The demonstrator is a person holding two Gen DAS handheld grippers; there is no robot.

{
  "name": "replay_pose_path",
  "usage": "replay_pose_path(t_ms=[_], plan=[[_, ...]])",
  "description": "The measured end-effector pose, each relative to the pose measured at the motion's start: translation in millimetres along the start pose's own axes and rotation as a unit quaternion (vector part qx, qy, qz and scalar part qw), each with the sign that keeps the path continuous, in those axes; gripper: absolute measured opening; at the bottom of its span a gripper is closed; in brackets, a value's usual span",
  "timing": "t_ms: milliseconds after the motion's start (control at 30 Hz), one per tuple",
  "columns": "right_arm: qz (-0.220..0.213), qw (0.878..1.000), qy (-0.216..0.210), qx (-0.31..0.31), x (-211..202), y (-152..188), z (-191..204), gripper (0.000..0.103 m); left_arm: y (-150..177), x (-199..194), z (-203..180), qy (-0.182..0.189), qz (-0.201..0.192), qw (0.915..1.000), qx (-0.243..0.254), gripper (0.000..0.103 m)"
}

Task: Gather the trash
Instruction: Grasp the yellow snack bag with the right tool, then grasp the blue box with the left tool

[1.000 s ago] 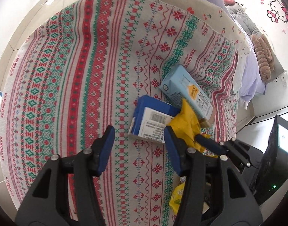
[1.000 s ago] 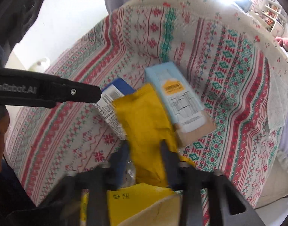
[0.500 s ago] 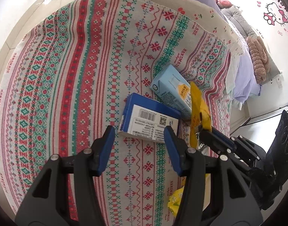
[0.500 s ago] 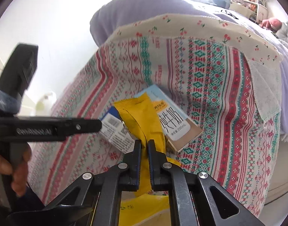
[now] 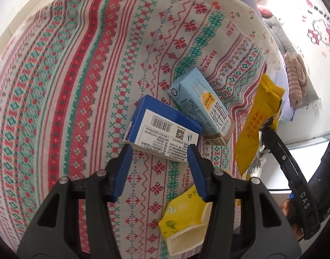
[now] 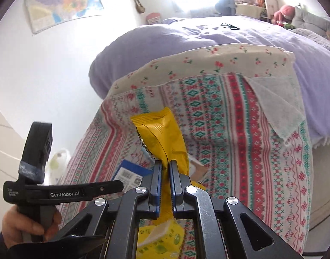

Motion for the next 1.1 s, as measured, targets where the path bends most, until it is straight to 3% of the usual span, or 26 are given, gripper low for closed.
replay_pose_path(t_ms=[267,367,567,767,967,1100], plan=[[-0.001,1.0,-0.002,-0.004,2.1,4.1,0.8,0.008,9.0,25.1,-3.1,0.039,0.017,0.9974,-0.058,0.052],[0.0,1.0,-0.003,-0.004,3.1,4.8,0.7,0.008,8.6,31.9,-6.4,0.039,0.012,0.9971,-0.064,0.032],[0.0,1.0,-0.001,-0.002,4.0,5.5,-0.9,0.008,5.5,18.2,-3.4,0.073,-0.013,0.995,-0.066,0.011],[-0.008,1.0,-0.007,-0.004,1.2,5.5,0.5,0.008,6.9,-4.6,-13.1,0.057,-0.051,0.9967,-0.027,0.004],[-0.017,1.0,-0.006,-0.002,-1.2,5.2,0.4,0.008,2.1,-16.0,-4.4,0.045,-0.065,0.9966,-0.021,0.002],[-0.027,1.0,-0.01,-0.008,-4.6,4.3,4.1,0.008,-13.1,-23.4,-2.8,0.016,-0.088,0.996,-0.001,0.001]])
Point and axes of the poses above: each gripper's, at about its wrist camera, not at the fingertips, and x roughly the way its jaws point, z to its left, y to its underside, the point moved 1 cm from there along x, roughly the way its jaws point, and after that the axes turned 7 degrees about -y, right-handed, at the moved point
